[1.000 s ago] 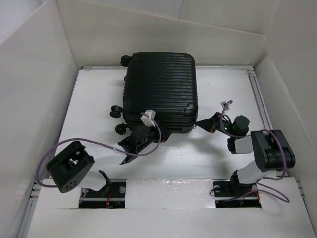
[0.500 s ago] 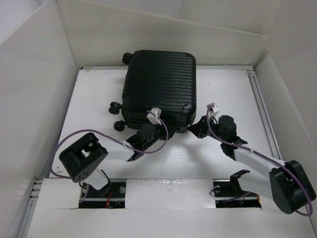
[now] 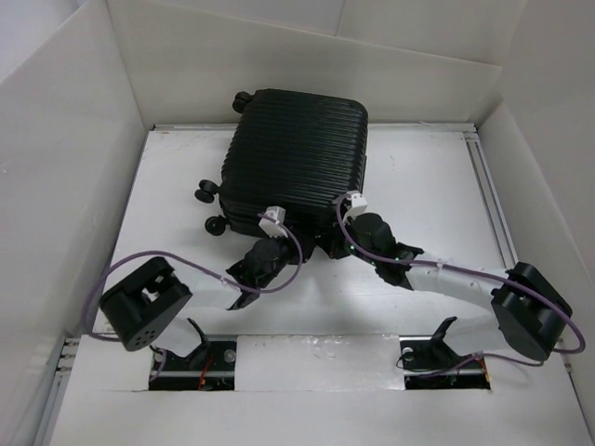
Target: Pack the luggage
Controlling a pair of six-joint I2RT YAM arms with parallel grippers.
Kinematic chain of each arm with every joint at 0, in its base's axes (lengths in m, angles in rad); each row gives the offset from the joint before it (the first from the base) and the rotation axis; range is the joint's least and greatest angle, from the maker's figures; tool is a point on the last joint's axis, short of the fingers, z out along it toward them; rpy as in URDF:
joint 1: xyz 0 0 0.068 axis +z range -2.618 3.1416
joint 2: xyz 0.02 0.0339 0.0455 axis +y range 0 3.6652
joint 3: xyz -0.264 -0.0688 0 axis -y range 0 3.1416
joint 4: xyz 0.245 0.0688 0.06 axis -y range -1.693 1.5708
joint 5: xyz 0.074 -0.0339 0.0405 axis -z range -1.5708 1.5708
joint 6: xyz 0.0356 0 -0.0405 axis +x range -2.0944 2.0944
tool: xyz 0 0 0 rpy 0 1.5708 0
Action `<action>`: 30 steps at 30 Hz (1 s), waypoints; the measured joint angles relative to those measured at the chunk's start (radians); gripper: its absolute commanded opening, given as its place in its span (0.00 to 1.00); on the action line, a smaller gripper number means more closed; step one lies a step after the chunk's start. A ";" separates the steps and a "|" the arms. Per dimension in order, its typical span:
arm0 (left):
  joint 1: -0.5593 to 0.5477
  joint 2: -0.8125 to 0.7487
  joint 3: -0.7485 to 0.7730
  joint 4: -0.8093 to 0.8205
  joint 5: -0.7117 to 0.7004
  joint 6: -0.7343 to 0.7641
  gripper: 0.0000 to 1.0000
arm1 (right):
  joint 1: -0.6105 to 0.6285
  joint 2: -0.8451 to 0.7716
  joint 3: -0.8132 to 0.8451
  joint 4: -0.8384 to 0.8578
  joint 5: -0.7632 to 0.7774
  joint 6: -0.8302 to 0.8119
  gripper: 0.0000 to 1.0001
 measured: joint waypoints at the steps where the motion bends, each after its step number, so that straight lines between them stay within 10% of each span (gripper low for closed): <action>1: 0.000 -0.038 -0.023 -0.021 -0.023 -0.002 0.36 | 0.012 0.005 0.003 0.007 0.003 0.009 0.00; 14: 0.033 -0.855 -0.129 -0.572 -0.269 -0.044 0.92 | -0.015 -0.080 -0.052 -0.008 -0.035 0.043 0.00; 24: 0.765 -0.561 0.092 -0.691 0.029 -0.193 0.94 | -0.112 -0.178 -0.136 -0.006 -0.144 0.039 0.00; 30: 0.856 -0.674 0.089 -0.717 0.090 -0.273 0.99 | -0.193 -0.270 -0.193 -0.021 -0.207 0.032 0.00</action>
